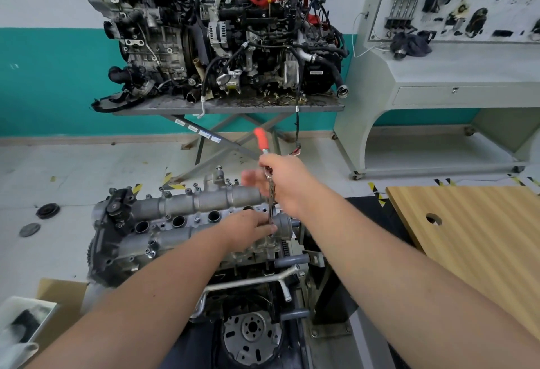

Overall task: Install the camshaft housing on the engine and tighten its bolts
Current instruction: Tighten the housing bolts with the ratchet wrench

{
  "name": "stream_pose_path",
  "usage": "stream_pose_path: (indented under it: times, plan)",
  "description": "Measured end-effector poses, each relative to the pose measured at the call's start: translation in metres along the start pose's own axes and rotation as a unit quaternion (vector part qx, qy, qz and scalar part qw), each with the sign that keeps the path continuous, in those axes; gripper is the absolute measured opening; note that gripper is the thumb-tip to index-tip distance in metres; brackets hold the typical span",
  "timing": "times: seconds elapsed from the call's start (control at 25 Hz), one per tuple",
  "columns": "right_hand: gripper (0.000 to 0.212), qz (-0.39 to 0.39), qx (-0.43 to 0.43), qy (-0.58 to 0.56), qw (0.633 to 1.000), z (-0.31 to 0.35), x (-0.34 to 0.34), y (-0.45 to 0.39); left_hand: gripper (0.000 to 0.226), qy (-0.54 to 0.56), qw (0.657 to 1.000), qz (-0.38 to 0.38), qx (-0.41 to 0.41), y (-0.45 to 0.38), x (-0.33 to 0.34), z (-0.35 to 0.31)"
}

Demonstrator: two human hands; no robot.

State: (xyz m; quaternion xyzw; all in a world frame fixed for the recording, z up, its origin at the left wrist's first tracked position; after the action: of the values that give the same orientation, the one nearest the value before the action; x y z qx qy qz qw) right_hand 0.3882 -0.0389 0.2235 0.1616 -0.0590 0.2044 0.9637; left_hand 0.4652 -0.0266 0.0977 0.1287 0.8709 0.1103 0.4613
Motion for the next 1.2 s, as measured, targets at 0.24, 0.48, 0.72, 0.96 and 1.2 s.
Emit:
stream_pose_path:
  times: [0.24,0.48,0.72,0.96,1.2]
  plan:
    - [0.012,-0.025,-0.199,-0.092,0.975,-0.019,-0.012,0.009,0.028,0.007,1.000,0.001,0.013,0.002,-0.002,-0.003]
    - [0.023,-0.128,-0.568,0.525,0.621,0.022,0.023,0.046,0.032,0.001,1.000,-0.023,0.012,0.003,-0.004,-0.004]
    - [0.057,-0.041,-0.449,0.727,0.518,0.024,0.036,0.030,0.038,-0.003,1.000,-0.004,0.004,0.007,-0.002,-0.007]
    - [0.040,0.006,-0.382,0.752,0.537,0.029,0.044,0.022,0.044,0.001,1.000,0.002,-0.002,0.008,-0.001,-0.004]
    - [0.034,0.008,-0.162,0.539,0.826,0.030,0.025,-0.002,0.039,-0.002,1.000,0.002,0.006,0.010,0.000,-0.005]
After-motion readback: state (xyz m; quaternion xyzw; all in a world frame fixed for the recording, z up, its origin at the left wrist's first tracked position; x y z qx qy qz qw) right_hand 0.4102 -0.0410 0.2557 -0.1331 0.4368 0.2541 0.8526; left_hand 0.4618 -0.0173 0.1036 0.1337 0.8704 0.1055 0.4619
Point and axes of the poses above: each hand's wrist, its own y-axis away from the middle knuckle, its own x-axis out of the palm, z = x × y, the point moved 9 cm from there along -y, towards the middle knuckle, and after that the axes turned 1 degree about -x, right-handed, at the moved point
